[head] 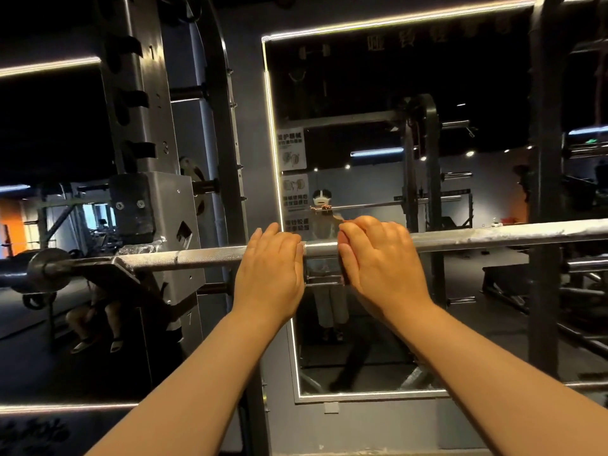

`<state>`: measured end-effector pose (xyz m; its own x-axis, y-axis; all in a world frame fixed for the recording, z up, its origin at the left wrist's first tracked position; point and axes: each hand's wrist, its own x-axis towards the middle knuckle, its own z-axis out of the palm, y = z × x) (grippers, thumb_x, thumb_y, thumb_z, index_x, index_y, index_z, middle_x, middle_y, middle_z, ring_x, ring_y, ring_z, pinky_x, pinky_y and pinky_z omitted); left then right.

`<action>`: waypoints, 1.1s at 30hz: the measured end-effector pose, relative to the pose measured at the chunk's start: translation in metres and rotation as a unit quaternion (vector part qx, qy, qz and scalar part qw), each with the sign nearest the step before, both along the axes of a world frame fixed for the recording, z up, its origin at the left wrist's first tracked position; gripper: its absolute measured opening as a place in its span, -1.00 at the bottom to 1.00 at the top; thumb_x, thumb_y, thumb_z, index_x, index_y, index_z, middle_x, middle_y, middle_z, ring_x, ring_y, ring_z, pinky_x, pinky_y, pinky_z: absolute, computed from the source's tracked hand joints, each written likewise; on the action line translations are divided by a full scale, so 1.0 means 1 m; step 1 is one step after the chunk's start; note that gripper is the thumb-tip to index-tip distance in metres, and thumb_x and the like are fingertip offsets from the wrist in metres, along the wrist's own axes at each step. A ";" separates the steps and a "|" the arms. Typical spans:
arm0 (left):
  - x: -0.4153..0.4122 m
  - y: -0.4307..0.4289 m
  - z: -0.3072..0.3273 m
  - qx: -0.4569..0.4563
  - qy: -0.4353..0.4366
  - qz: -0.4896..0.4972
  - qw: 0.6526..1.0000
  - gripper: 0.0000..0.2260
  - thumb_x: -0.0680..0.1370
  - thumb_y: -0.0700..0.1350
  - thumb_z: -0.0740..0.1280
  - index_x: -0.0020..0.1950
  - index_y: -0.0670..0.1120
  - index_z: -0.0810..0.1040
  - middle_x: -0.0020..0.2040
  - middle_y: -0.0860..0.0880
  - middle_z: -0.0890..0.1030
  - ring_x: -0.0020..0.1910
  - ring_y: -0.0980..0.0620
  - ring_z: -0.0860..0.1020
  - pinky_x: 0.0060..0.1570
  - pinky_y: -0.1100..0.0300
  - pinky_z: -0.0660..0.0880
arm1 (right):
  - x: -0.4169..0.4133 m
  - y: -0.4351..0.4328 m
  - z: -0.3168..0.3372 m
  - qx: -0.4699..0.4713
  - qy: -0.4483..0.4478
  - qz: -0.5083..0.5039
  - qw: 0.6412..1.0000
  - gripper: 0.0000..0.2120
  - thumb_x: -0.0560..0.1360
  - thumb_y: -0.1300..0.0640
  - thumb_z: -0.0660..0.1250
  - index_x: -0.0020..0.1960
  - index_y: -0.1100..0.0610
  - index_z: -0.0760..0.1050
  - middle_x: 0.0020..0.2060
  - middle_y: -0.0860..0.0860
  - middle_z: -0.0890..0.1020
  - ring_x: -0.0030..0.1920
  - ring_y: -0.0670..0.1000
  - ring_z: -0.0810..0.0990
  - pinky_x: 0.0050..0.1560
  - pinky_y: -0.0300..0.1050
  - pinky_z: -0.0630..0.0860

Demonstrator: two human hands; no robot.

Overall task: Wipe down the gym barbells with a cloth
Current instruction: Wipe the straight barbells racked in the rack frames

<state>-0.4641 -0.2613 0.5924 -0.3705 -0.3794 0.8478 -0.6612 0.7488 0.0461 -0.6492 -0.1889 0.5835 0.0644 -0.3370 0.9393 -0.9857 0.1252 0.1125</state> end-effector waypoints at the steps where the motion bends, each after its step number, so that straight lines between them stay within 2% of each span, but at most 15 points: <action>1: 0.000 0.001 0.000 0.000 0.000 0.000 1.000 -0.61 0.69 -0.01 0.02 0.28 -0.08 0.58 0.26 -0.07 0.61 0.49 -0.11 0.38 0.59 -0.01 0.06 | 0.006 -0.001 -0.003 -0.020 -0.037 -0.011 0.999 -0.61 0.68 -0.04 0.08 0.33 0.12 0.52 0.25 0.14 0.54 0.22 0.21 0.52 0.36 0.20 0.37; 3: -0.003 0.004 0.002 0.002 -0.002 0.000 1.000 -0.65 0.70 -0.04 0.05 0.28 -0.11 0.58 0.26 -0.09 0.61 0.49 -0.12 0.38 0.59 -0.02 0.07 | 0.026 -0.009 -0.005 -0.023 -0.091 -0.017 0.995 -0.61 0.67 -0.05 0.06 0.34 0.09 0.51 0.30 0.15 0.50 0.33 0.23 0.44 0.48 0.21 0.23; 5: -0.008 0.006 0.002 0.011 -0.006 -0.003 1.000 -0.64 0.72 -0.03 0.06 0.33 -0.12 0.55 0.30 -0.10 0.59 0.51 -0.11 0.36 0.60 -0.03 0.08 | 0.041 -0.020 -0.003 0.000 -0.068 0.013 0.998 -0.60 0.67 -0.06 0.05 0.34 0.07 0.51 0.31 0.11 0.51 0.34 0.18 0.45 0.51 0.15 0.18; 8: -0.007 0.006 -0.001 0.005 -0.008 -0.003 1.000 -0.59 0.71 0.03 0.02 0.37 -0.10 0.52 0.28 -0.10 0.60 0.47 -0.13 0.41 0.57 -0.09 0.18 | 0.035 -0.019 0.005 0.045 0.002 0.053 0.998 -0.59 0.67 -0.08 0.09 0.36 0.06 0.52 0.26 0.08 0.56 0.23 0.15 0.54 0.35 0.12 0.34; 11: -0.003 0.004 -0.004 -0.020 -0.007 -0.001 1.000 -0.63 0.70 0.00 0.05 0.27 -0.11 0.58 0.19 -0.10 0.63 0.41 -0.16 0.47 0.54 -0.09 0.21 | 0.002 -0.003 0.004 0.051 0.031 0.039 0.997 -0.60 0.68 -0.09 0.12 0.40 0.05 0.50 0.26 0.06 0.56 0.18 0.13 0.55 0.25 0.12 0.45; 14: -0.004 0.004 -0.001 -0.028 -0.009 0.009 1.000 -0.69 0.71 -0.05 0.09 0.22 -0.09 0.59 0.15 -0.07 0.64 0.38 -0.13 0.48 0.55 -0.03 0.15 | -0.008 0.009 -0.002 -0.013 -0.068 -0.001 0.998 -0.64 0.68 -0.05 0.11 0.32 0.08 0.54 0.21 0.13 0.56 0.18 0.20 0.53 0.37 0.21 0.38; 17: -0.008 0.007 0.002 -0.016 -0.013 0.013 1.000 -0.71 0.71 -0.07 0.12 0.22 -0.10 0.60 0.15 -0.09 0.64 0.39 -0.14 0.48 0.54 -0.05 0.18 | 0.022 0.000 0.002 0.010 -0.147 -0.029 0.989 -0.58 0.67 -0.08 0.01 0.27 0.05 0.55 0.21 0.10 0.56 0.27 0.18 0.50 0.52 0.19 0.22; 19: -0.013 0.011 0.004 -0.012 -0.018 0.003 1.000 -0.67 0.71 -0.04 0.07 0.23 -0.10 0.59 0.17 -0.09 0.64 0.40 -0.14 0.47 0.54 -0.04 0.18 | 0.037 -0.001 0.019 0.083 -0.105 -0.011 0.991 -0.58 0.68 -0.09 -0.01 0.23 0.04 0.56 0.13 0.04 0.58 0.17 0.12 0.54 0.39 0.10 0.35; 21: -0.018 0.013 0.004 -0.004 -0.018 -0.012 1.000 -0.68 0.73 -0.04 0.07 0.27 -0.10 0.58 0.22 -0.09 0.62 0.45 -0.12 0.42 0.57 0.01 0.09 | 0.037 0.003 0.042 0.161 -0.087 0.014 0.983 -0.59 0.71 -0.11 -0.03 0.22 0.03 0.53 0.05 0.01 0.56 0.04 0.08 0.56 0.11 0.04 0.46; 24: -0.018 0.009 0.002 0.002 -0.013 -0.012 1.000 -0.68 0.72 -0.05 0.09 0.28 -0.11 0.57 0.27 -0.10 0.61 0.49 -0.10 0.38 0.59 0.05 -0.02 | 0.029 -0.002 0.051 0.190 -0.095 -0.002 0.977 -0.58 0.72 -0.11 -0.05 0.18 0.05 0.53 -0.09 -0.01 0.49 -0.09 0.07 0.54 -0.09 0.01 0.39; 26: -0.017 0.008 0.000 -0.009 -0.011 -0.014 1.000 -0.61 0.70 0.01 0.03 0.26 -0.10 0.58 0.24 -0.09 0.63 0.46 -0.10 0.42 0.59 0.03 0.02 | 0.034 -0.004 0.029 0.095 -0.062 -0.038 0.993 -0.60 0.70 -0.09 -0.02 0.14 0.06 0.55 -0.06 0.02 0.55 -0.06 0.11 0.58 -0.03 0.05 0.43; 28: -0.016 0.006 -0.002 -0.012 -0.009 -0.020 1.000 -0.55 0.67 0.05 -0.04 0.26 -0.09 0.58 0.23 -0.08 0.62 0.46 -0.10 0.42 0.59 0.02 0.03 | 0.038 -0.008 -0.003 0.045 -0.050 -0.035 0.997 -0.61 0.67 -0.06 0.03 0.28 0.08 0.52 0.17 0.11 0.55 0.17 0.17 0.54 0.29 0.16 0.43; 29: -0.015 0.006 -0.002 -0.012 -0.011 -0.022 1.000 -0.53 0.66 0.06 -0.05 0.26 -0.08 0.58 0.24 -0.08 0.62 0.46 -0.10 0.42 0.58 0.02 0.03 | 0.037 -0.010 -0.014 0.036 -0.048 -0.024 0.998 -0.58 0.66 -0.05 0.06 0.38 0.11 0.47 0.27 0.15 0.51 0.29 0.20 0.48 0.43 0.22 0.35; 30: -0.014 0.005 -0.002 -0.012 -0.013 -0.023 1.000 -0.52 0.65 0.07 -0.05 0.25 -0.09 0.58 0.24 -0.08 0.62 0.47 -0.11 0.41 0.58 0.02 0.03 | 0.034 -0.012 -0.018 0.029 -0.045 -0.013 0.999 -0.56 0.65 -0.05 0.08 0.42 0.13 0.43 0.31 0.17 0.49 0.34 0.22 0.44 0.48 0.24 0.29; 33: -0.013 0.006 0.000 -0.014 -0.024 -0.013 1.000 -0.50 0.66 0.08 -0.07 0.26 -0.11 0.58 0.25 -0.11 0.62 0.46 -0.12 0.42 0.57 0.00 0.06 | 0.024 -0.009 0.003 0.052 -0.026 0.001 0.998 -0.55 0.64 -0.16 0.04 0.30 0.09 0.50 0.17 0.12 0.56 0.16 0.18 0.55 0.28 0.16 0.45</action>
<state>-0.4772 -0.2558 0.5923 -0.4199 -0.3449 0.8395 -0.6426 0.7662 -0.0066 -0.6248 -0.1978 0.5863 0.0180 -0.4331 0.9011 -0.9907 0.1136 0.0744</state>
